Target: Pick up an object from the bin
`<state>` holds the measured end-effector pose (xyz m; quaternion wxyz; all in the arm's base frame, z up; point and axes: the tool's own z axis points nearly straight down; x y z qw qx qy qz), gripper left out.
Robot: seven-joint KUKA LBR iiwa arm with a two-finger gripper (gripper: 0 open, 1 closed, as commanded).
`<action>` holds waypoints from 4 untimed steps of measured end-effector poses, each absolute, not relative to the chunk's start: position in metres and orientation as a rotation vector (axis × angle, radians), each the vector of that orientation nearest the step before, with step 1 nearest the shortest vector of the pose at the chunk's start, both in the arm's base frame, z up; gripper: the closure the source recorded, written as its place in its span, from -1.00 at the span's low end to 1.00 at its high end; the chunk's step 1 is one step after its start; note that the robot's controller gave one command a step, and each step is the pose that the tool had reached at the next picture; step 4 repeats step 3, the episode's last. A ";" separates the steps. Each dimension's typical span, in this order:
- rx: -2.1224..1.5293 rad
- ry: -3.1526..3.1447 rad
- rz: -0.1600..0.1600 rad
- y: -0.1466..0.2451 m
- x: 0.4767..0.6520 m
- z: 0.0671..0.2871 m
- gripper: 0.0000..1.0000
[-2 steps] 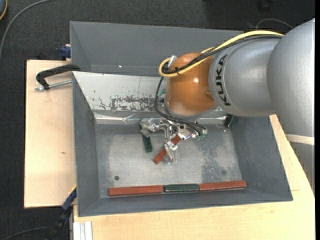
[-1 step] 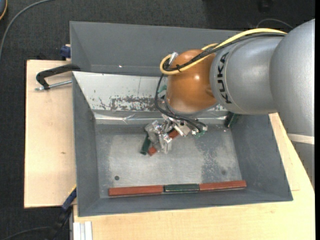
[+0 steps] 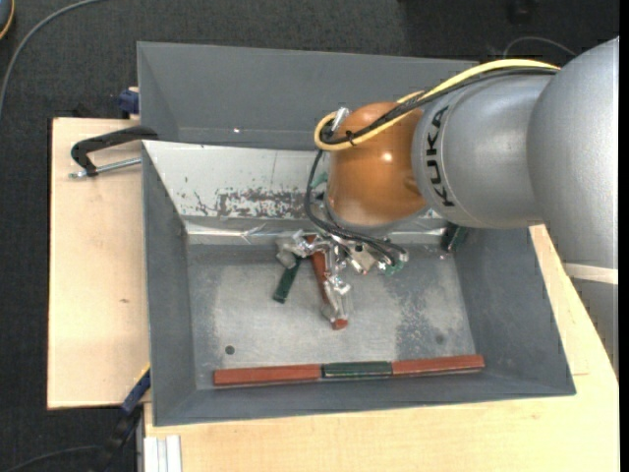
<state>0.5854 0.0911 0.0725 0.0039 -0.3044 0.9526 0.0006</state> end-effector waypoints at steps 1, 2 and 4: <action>-1.088 2.938 0.003 0.110 0.597 0.072 -1.00; -1.087 2.940 0.002 0.109 0.597 0.071 1.00; -1.181 2.899 -0.001 0.112 0.589 0.223 1.00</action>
Offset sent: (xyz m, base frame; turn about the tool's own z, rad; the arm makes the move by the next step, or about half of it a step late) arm 0.0103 0.0165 -0.0025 -0.0923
